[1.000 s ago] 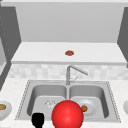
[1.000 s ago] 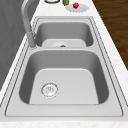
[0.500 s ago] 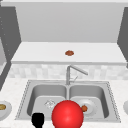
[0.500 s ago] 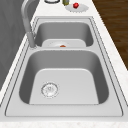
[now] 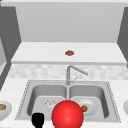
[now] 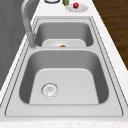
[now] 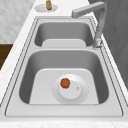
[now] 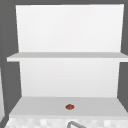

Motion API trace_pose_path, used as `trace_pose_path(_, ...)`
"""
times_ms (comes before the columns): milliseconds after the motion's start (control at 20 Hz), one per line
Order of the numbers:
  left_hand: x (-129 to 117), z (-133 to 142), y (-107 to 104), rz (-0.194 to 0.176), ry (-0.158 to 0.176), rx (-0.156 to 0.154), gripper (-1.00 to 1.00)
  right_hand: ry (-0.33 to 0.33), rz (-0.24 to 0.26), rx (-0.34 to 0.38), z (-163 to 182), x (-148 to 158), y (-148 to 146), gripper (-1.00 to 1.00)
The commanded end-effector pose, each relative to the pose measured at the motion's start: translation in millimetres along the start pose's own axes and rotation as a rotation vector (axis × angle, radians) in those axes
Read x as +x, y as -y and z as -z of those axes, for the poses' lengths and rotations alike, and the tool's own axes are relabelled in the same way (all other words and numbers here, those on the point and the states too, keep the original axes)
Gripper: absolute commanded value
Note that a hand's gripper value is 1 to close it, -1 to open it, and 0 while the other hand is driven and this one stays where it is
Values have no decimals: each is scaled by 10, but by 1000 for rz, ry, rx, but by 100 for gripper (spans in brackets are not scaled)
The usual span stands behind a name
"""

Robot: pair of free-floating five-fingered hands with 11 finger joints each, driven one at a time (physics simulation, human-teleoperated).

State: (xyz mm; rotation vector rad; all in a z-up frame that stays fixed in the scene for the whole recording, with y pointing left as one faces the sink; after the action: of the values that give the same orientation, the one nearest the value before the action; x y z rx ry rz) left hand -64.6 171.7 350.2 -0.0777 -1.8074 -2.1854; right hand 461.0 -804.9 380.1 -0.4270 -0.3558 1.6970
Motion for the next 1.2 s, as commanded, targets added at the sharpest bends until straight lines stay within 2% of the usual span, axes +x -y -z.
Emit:
trace_pose_path(0, 0, 0, 0, 0, 0, 0, 0, 11, 37, -2, -118, -172, -123, -100)
trace_pose_path(250, 0, 0, 0, 0, 0, 0, 0, 30, 36, -18, -236, -347, -293, -100)
trace_pose_path(550, 0, 0, 0, 0, 0, 0, 0, 42, 19, -113, -442, -381, -658, -100)
trace_pose_path(700, 0, 0, 0, 0, 0, 0, 0, 53, 28, -135, -559, -367, -812, -100)
trace_pose_path(1150, 0, 0, 0, 0, 0, 0, 0, 107, 56, -138, -945, -297, -1402, -100)
